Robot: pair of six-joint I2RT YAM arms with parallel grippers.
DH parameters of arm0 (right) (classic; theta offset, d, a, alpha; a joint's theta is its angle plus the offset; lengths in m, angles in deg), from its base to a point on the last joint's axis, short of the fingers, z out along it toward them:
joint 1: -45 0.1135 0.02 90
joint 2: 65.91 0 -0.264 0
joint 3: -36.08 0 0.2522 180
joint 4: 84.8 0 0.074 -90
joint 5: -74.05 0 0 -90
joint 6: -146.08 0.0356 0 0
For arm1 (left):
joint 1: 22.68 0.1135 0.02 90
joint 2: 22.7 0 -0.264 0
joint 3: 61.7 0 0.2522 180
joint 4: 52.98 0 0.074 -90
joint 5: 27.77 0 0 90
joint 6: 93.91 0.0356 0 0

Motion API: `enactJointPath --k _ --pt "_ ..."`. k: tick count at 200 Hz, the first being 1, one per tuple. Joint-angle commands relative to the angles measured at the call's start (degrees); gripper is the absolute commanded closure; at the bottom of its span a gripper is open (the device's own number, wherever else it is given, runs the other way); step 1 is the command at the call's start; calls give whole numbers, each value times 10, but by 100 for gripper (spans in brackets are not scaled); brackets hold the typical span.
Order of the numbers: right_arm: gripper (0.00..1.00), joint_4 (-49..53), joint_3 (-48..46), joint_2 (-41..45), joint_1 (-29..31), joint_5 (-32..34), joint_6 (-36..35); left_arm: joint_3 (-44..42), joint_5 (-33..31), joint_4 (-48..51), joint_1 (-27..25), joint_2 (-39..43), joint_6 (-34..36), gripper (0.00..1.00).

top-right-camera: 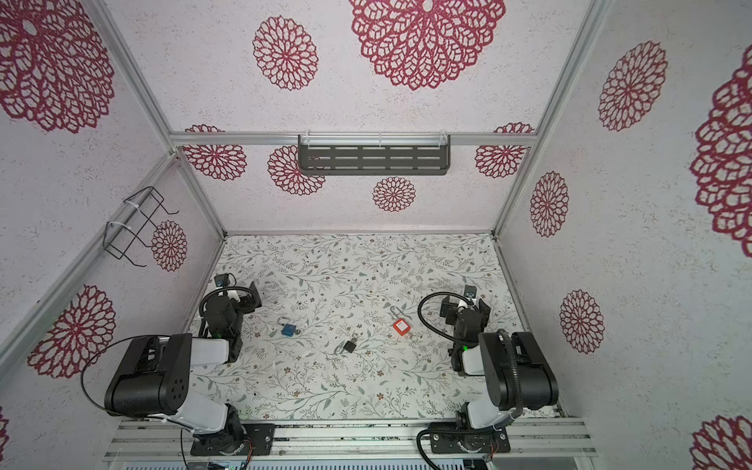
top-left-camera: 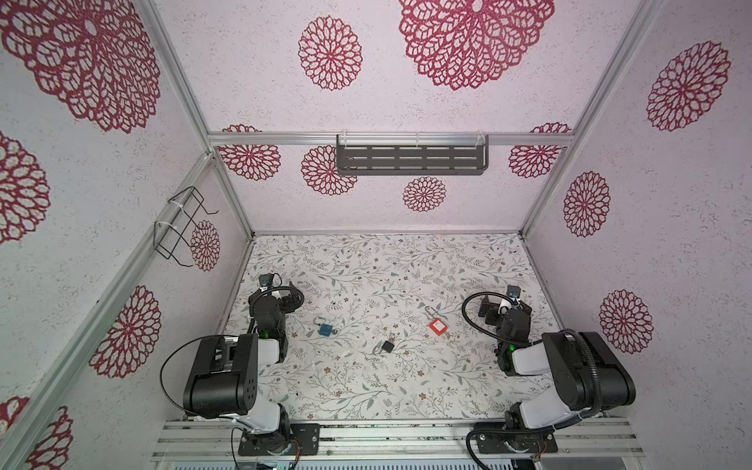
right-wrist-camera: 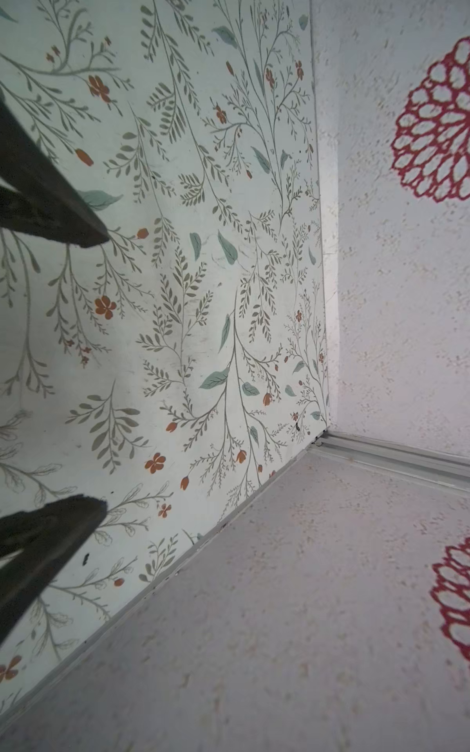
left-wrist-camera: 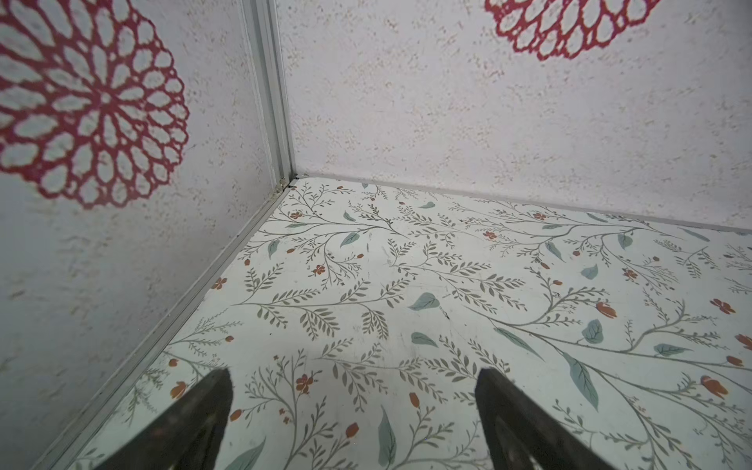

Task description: Lock with the key

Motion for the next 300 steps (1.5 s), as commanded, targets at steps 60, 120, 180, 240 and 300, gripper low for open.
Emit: enactJointPath --k 60,120,180,240,300 --pt "1 -24 0 6 -2 7 3 10 5 14 6 0 1 3" --pt "1 -19 3 6 -3 4 6 17 15 28 16 0 -10 3" --pt "1 -20 1 6 -3 3 6 18 17 29 17 -1 -10 3" --pt "1 -39 -13 19 -1 -6 -5 11 25 17 22 2 -12 3" --pt "11 307 64 230 4 -109 12 42 -14 162 10 110 -15 3"
